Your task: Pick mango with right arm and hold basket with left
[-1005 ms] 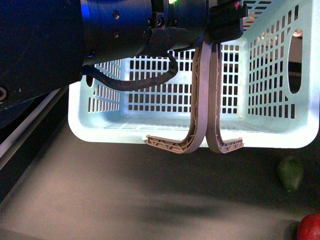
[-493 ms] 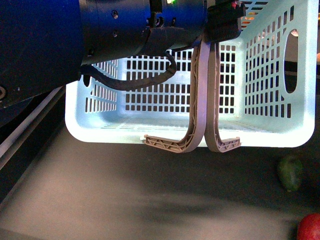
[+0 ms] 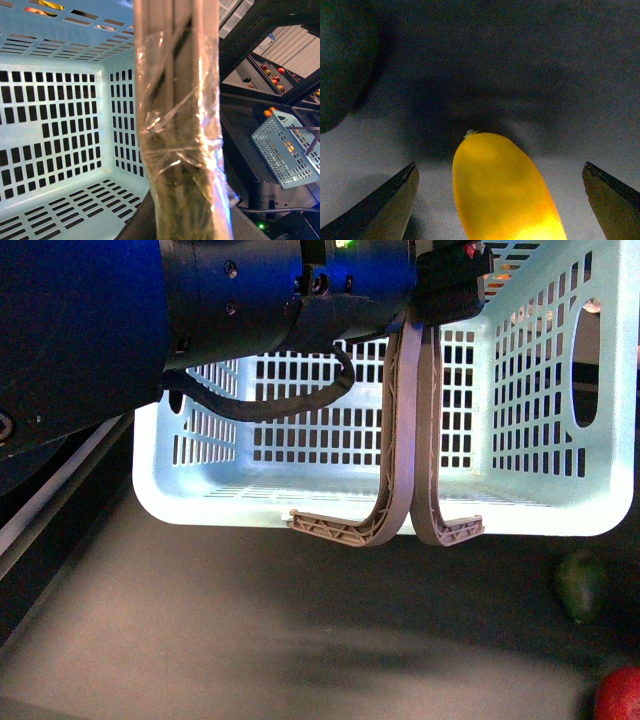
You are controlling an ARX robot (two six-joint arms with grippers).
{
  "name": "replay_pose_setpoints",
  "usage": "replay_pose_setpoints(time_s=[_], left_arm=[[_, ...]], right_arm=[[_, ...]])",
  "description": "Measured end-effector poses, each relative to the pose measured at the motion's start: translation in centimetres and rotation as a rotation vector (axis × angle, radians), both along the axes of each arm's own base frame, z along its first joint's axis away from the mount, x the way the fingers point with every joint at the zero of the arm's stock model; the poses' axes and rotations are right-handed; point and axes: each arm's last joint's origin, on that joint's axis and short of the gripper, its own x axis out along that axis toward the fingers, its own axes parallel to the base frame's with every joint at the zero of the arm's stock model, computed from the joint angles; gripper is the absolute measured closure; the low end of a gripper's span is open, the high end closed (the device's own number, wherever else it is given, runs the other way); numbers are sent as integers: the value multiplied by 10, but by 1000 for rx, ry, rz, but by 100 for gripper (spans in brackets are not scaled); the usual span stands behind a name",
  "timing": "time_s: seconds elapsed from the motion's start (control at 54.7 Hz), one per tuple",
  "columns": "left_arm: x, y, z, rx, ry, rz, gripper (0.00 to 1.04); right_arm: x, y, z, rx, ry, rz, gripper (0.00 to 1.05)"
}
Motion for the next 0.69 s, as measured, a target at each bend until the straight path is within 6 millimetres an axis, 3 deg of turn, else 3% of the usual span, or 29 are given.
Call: replay_pose_setpoints(time_s=[0.146,0.512,0.694], left_arm=[[0,0,0,0,0,0,98],[0,0,0,0,0,0,98],[0,0,0,0,0,0,98]], right_arm=[[-5,2,-15,8,34,-1,8],[-1,-10,-27,-7,24,-49,8],[-7,-12,-33,-24,54,-54,28]])
